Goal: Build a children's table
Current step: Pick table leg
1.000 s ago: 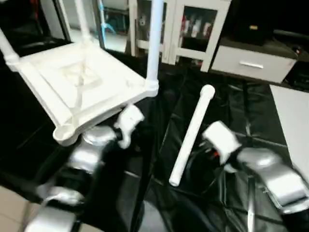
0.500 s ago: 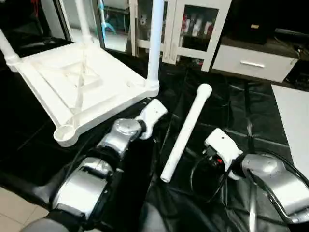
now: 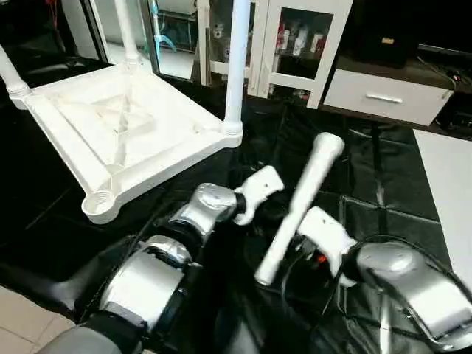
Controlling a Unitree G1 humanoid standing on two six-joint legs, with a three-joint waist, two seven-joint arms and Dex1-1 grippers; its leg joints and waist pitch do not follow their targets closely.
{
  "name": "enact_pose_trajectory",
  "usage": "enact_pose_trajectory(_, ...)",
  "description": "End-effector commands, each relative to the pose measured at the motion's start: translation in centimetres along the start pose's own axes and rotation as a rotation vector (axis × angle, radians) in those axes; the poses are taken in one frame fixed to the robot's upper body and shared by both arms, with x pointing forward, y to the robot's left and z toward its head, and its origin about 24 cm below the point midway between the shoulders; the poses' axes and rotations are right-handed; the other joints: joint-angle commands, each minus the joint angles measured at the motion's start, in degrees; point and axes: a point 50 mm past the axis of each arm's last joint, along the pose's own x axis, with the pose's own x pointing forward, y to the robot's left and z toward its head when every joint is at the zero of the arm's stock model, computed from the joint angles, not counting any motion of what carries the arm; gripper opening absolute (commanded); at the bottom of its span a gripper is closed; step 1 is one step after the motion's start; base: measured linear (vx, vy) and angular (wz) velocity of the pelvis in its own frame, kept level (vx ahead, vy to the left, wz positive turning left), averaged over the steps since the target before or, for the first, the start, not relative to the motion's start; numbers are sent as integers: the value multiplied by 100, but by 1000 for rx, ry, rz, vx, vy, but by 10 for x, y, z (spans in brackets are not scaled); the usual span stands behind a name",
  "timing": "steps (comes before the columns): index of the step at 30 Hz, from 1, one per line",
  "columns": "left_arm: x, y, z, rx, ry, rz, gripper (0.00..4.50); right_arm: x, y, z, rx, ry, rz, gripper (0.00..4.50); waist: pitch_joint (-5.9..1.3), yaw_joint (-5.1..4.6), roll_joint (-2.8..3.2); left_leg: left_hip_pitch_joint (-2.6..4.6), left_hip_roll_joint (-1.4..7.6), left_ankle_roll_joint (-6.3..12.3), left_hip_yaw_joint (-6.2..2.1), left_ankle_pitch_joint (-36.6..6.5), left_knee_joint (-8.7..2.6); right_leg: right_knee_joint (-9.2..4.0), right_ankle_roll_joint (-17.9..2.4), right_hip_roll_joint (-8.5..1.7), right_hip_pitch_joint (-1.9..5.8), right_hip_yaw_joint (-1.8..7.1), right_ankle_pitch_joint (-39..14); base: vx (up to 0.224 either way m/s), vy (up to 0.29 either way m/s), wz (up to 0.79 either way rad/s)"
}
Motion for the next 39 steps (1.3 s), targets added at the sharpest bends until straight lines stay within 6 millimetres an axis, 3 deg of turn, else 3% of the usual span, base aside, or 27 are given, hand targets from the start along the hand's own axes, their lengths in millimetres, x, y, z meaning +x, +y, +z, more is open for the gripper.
enact_pose_trajectory(1,6,-6,4,18,19,-59,92,6,1,5,-18,-1,3,292,-392,3,-109,16,124,263,-21,-797,-349,-429,-1213,-480,316,294,-731,0,0,0)
enact_pose_trajectory(2,7,-7,5,24,18,-65,92,9,3,7,-24,-5,10,292,-391,-2,-95,18,130,255,-20,-809,-349,-433,-1226,-475,312,297,-729,0,0,0)
enact_pose_trajectory(3,8,-8,6,24,16,-70,92,13,5,10,-31,-12,17,292,-391,-10,-128,13,125,247,-21,-814,-352,-428,-1228,-475,320,294,-738,0,0,0)
enact_pose_trajectory(6,8,-7,6,37,22,-61,92,25,12,19,-37,-39,42,292,-398,-18,-121,13,132,248,-27,-770,-357,-415,-1230,-477,316,295,-664,0,0,0)
enact_pose_trajectory(11,2,0,5,43,20,-11,92,34,16,33,-33,-93,59,292,-392,-40,-167,20,137,234,-24,-808,-365,-409,-1209,-481,306,299,-668,0,0,0)
enact_pose_trajectory(17,-11,14,6,37,-1,43,92,35,20,47,4,-169,93,292,-403,-37,-164,26,138,196,-25,-713,-368,-377,-1219,-482,311,304,-456,0,0,0)
enact_pose_trajectory(19,-19,21,9,28,-22,66,92,27,20,48,6,-191,109,292,-400,-31,-189,22,138,222,-22,-645,-369,-362,-1232,-484,319,300,-353,0,0,0)
enact_pose_trajectory(21,-27,28,12,16,-48,86,92,19,19,47,0,-201,115,292,-399,6,-149,32,148,229,-26,-581,-367,-343,-1248,-484,325,309,-178,0,0,0)
enact_pose_trajectory(24,-36,37,15,-1,-74,125,92,6,15,42,6,-207,111,292,-402,16,-166,35,141,245,-24,-634,-371,-340,-1199,-484,333,308,-169,0,0,0)
enact_pose_trajectory(25,-42,43,14,-29,-63,180,92,-7,12,34,8,-193,95,292,-404,30,-78,49,153,213,-29,-682,-367,-350,-1215,-480,322,316,-126,0,0,0)
enact_pose_trajectory(26,-45,48,13,-49,-51,218,109,-16,10,29,8,-181,84,294,-405,81,-47,74,164,170,-33,-766,-357,-338,-1234,-472,324,320,-57,0,0,0)
enact_pose_trajectory(28,-48,52,13,-111,-63,258,126,-30,7,16,27,-152,56,295,-389,95,-62,44,146,140,-28,-874,-371,-351,-1188,-465,344,320,-170,0,0,0)
enact_pose_trajectory(30,-46,52,14,-155,-61,281,130,-46,3,4,50,-117,7,295,-377,143,-45,63,139,112,-30,-988,-359,-391,-1159,-461,338,321,-381,0,0,0)
enact_pose_trajectory(31,-46,52,13,-156,-59,285,142,-47,3,3,53,-116,1,295,-374,142,-70,51,121,116,-33,-1014,-366,-412,-1118,-459,341,309,-585,0,0,0)
enact_pose_trajectory(33,-43,52,13,-191,-48,326,155,-56,-7,-3,97,-105,-90,295,-379,143,-44,53,119,102,-35,-1064,-360,-442,-1070,-464,321,305,-866,0,0,0)
enact_pose_trajectory(36,-38,53,15,-291,-60,406,177,-62,-30,-10,192,-102,-287,295,-377,134,-113,45,102,79,-28,-992,-348,-448,-1118,-455,300,292,-978,0,0,0)
enact_pose_trajectory(39,-32,50,20,-375,-98,410,209,-62,-40,-13,243,-102,-367,295,-370,105,-96,16,71,78,-34,-925,-345,-483,-1023,-445,312,278,-1242,0,0,0)
